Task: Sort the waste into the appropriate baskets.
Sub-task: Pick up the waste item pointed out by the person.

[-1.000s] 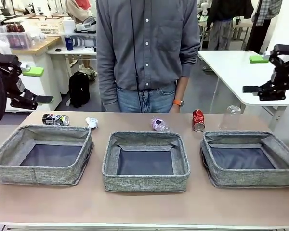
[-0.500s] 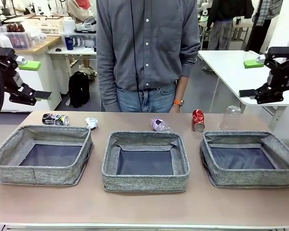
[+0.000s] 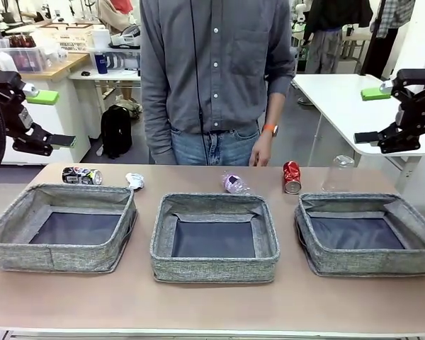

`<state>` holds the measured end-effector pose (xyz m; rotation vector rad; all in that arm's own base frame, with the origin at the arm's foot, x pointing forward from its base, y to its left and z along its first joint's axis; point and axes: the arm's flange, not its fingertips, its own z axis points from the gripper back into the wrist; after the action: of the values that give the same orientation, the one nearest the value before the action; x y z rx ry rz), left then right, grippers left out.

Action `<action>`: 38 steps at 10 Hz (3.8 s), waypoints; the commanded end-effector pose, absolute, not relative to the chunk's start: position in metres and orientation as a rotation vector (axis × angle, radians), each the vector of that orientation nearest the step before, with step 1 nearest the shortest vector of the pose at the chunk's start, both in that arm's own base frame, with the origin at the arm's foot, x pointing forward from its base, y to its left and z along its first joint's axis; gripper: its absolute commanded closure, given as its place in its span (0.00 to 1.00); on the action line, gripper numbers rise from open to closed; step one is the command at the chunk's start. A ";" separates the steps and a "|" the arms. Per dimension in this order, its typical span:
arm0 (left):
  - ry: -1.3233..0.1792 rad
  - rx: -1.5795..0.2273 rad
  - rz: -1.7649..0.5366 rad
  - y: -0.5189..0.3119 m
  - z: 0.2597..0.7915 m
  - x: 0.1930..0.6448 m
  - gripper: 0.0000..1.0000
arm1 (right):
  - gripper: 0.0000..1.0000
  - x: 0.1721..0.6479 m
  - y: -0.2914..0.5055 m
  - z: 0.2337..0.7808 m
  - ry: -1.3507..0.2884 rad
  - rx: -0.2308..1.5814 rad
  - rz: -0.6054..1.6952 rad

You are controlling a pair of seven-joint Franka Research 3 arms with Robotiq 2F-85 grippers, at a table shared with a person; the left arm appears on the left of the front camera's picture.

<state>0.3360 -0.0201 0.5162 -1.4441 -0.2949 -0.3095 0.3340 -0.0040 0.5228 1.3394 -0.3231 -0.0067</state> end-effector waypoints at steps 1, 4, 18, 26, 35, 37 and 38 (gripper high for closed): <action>-0.316 -1.461 -0.331 -0.022 0.517 0.337 0.00 | 0.00 0.338 -0.002 0.526 -0.348 1.364 0.012; -0.316 -1.461 -0.331 -0.022 0.517 0.337 0.00 | 0.00 0.338 -0.002 0.526 -0.348 1.364 0.012; -0.316 -1.461 -0.331 -0.022 0.517 0.337 0.00 | 0.00 0.358 -0.020 0.540 -0.920 1.089 0.803; -0.316 -1.461 -0.331 -0.022 0.517 0.337 0.00 | 0.00 0.380 -0.053 0.515 -1.084 0.438 0.945; -0.316 -1.461 -0.331 -0.022 0.517 0.337 0.00 | 0.00 0.493 -0.168 0.407 -1.053 0.789 1.052; -0.316 -1.461 -0.331 -0.022 0.517 0.337 0.00 | 0.00 0.527 -0.197 0.355 -1.123 0.802 1.135; -0.316 -1.461 -0.331 -0.022 0.517 0.337 0.00 | 0.00 0.534 -0.200 0.337 -1.172 0.751 1.067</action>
<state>0.3370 -0.0196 0.5145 -1.4457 -0.2957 -0.3146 0.5235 -0.1950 0.3336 0.7648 -1.0874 1.0669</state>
